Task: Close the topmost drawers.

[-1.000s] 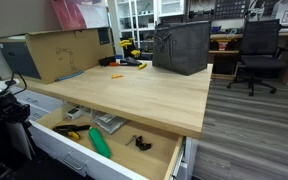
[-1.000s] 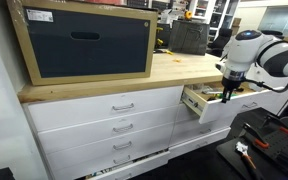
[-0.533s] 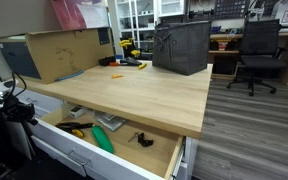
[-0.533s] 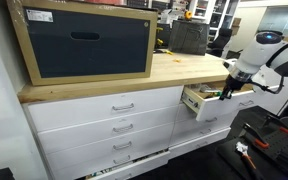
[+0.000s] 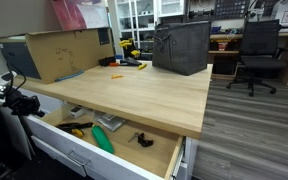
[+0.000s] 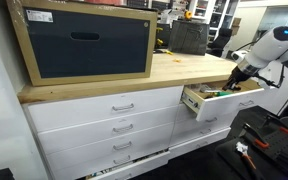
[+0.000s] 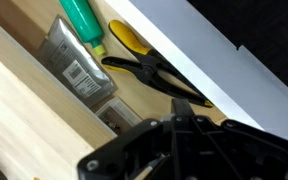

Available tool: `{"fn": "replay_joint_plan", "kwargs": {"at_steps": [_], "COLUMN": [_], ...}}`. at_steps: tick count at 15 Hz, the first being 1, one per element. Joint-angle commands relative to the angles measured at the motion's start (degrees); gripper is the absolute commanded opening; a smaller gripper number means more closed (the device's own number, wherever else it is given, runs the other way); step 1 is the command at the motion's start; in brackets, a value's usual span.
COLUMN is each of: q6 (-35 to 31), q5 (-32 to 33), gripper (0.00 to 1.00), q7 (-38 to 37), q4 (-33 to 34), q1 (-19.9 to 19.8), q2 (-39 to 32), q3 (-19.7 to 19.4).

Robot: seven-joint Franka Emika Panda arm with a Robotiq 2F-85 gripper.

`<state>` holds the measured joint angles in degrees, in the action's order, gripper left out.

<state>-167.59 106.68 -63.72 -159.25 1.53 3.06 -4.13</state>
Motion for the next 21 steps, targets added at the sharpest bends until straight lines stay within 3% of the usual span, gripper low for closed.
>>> {"fn": "replay_joint_plan", "kwargs": {"at_steps": [1, 5, 9, 14, 15, 21], "q6": [-0.93, -0.73, -0.98, -1.33, -0.79, -1.27], "q5": [-4.51, -11.80, -12.71, -7.83, -8.23, -6.78], "gripper": [0.00, 0.00, 0.00, 0.00, 0.00, 0.00], "q7": [4.51, 11.03, 11.17, 7.16, 8.38, 8.56], "q4": [-0.09, -0.04, -0.25, 0.31, -2.14, -0.58], "q1": [-1.53, -1.92, -1.54, -1.05, -1.03, -1.15], "q2": [-5.30, -10.42, -11.38, -7.12, -2.91, 0.92], "q3": [-0.95, -2.53, -3.25, -2.88, -2.72, -2.53]}}
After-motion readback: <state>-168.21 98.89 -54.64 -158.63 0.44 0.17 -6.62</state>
